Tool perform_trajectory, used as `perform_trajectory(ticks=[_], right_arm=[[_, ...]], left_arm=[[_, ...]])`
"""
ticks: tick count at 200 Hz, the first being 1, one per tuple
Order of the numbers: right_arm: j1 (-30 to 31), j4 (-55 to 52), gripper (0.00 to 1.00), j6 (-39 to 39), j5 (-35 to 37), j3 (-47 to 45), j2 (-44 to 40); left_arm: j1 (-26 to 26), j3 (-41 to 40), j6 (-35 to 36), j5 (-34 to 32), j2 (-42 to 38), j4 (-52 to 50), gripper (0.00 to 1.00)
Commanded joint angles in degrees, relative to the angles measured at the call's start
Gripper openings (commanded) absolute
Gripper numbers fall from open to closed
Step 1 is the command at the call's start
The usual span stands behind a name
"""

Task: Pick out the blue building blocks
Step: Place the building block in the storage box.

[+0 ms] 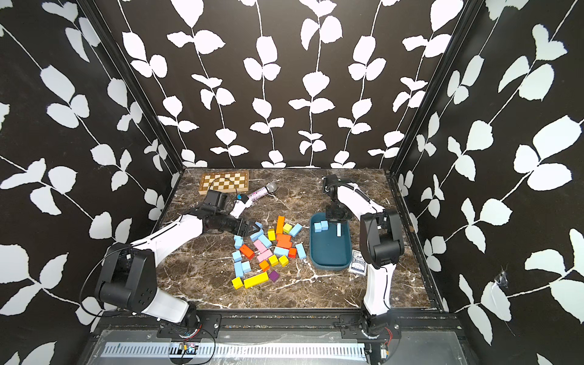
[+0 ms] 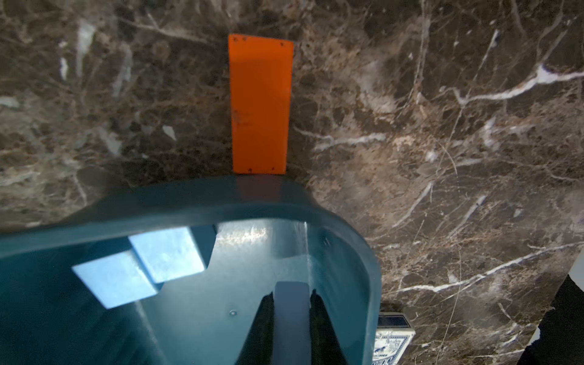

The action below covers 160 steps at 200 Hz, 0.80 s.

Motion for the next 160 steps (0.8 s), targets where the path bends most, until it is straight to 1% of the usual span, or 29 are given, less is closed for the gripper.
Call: perform_trajectory(ticks=[1,44,63,98,112,139,160], right_arm=[[0.1,-2.4,0.00,2.0,3.0,1.5,1.3],[0.1,-0.8,0.00,2.3,2.2,1.2,3.5],[0.1,1.2,0.03,2.6,1.1,0.5,3.6],[0.1,3.7,0.13,3.4,-2.4,-0.6,3.7],[0.1,4.7,0.19,3.7,-3.9,-1.5,3.3],[0.2,8.1,0.28,4.4,-6.5,-4.1,1.0],[0.2,9.0,0.35,4.4,-7.1,-5.3,-0.8]], left_arm=[[-0.2,-1.1,-0.3,0.0,-2.1,0.3,0.73],[-0.2,-1.0,-0.2,0.0,-2.2,0.2,0.73],[-0.2,-1.1,-0.2,0.0,-2.0,0.2,0.73],[-0.2,-0.6,-0.2,0.0,-1.8,0.2,0.72],[-0.2,-0.5,0.0,-0.3,-1.6,0.1,0.72],[-0.2,-0.3,0.0,-0.3,-1.2,0.2,0.72],[-0.2,-0.3,-0.2,-0.2,-1.2,0.2,0.72]])
